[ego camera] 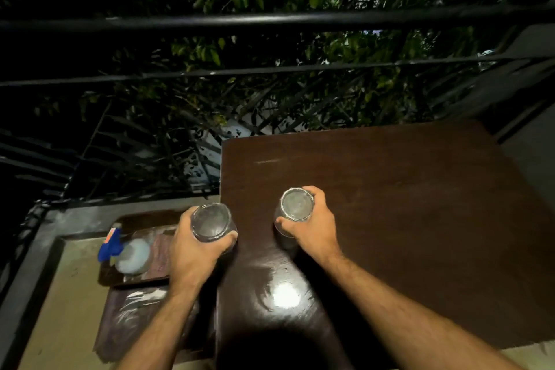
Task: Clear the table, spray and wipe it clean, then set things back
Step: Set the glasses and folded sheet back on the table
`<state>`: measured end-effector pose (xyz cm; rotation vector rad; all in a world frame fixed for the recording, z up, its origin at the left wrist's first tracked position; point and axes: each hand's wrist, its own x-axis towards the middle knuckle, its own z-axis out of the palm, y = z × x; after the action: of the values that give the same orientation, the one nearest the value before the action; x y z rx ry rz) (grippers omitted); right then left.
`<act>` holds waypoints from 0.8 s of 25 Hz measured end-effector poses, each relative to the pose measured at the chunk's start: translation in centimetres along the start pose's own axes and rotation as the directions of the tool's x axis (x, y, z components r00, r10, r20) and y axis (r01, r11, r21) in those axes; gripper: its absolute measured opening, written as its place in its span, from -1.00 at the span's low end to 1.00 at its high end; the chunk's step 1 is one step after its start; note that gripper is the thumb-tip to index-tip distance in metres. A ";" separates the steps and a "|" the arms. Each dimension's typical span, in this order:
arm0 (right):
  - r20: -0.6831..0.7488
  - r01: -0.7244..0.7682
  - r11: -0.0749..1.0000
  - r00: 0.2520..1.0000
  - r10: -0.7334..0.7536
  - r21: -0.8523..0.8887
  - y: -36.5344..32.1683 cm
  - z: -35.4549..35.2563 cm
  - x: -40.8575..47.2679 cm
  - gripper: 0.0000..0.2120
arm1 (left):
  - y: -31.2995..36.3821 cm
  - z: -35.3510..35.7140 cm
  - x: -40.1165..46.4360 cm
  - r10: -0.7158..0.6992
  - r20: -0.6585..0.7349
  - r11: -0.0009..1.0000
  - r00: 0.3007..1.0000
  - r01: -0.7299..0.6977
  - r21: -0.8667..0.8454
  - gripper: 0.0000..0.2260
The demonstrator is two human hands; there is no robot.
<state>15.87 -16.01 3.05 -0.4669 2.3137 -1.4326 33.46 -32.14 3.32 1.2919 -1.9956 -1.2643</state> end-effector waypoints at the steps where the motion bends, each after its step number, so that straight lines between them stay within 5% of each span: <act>1: -0.021 -0.017 1.000 1.000 0.017 0.001 1.1 -2.4 1.4 -0.28 | 1.2 2.2 -0.2 -0.006 0.015 1.000 1.000 0.007 -0.012 -0.31; 11: -0.300 -0.193 0.980 0.939 0.171 -0.046 12.9 -23.7 10.6 -0.30 | 8.1 22.4 -2.2 -0.062 0.143 0.998 0.988 0.065 -0.019 -0.30; 20: -0.234 -0.216 0.975 0.952 0.198 -0.055 16.0 -27.9 13.1 -0.33 | 11.0 31.0 -2.6 0.005 0.169 1.000 0.986 -0.008 0.018 -0.32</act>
<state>-10.22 6.32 -1.77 -0.0781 2.5184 -1.3563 6.25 -14.21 -1.73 1.2215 -2.1305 -1.3968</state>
